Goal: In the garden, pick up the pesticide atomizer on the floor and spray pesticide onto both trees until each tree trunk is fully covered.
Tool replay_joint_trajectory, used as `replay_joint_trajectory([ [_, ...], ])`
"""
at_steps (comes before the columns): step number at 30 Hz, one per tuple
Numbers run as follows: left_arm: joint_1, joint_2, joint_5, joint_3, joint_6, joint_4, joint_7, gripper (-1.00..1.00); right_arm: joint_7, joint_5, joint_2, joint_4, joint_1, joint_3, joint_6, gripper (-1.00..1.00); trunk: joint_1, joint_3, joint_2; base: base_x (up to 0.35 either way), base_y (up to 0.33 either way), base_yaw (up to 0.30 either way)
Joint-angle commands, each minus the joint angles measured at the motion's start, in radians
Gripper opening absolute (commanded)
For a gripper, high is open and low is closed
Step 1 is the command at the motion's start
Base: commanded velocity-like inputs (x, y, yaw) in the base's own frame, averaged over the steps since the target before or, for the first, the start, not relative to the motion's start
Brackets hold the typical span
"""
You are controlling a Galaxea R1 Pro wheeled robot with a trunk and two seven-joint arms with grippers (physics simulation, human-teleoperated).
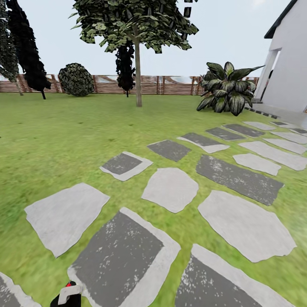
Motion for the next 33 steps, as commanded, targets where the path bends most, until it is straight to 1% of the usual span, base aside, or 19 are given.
replay_joint_trajectory([
  [1, -0.001, 0.000, 0.009, 0.000, -0.003, 0.001, -0.005, -1.00, 0.004, 0.006, 0.000, 0.001, -0.001, -0.008, -0.003, 1.00, 0.000, -0.001, 0.000, 0.339, 0.000, 0.000],
  [33, -0.001, 0.000, 0.009, 0.001, -0.007, 0.000, -0.005, -1.00, 0.004, 0.006, 0.000, 0.001, -0.001, -0.008, -0.003, 1.00, 0.000, -0.001, 0.000, 0.339, 0.000, 0.000],
])
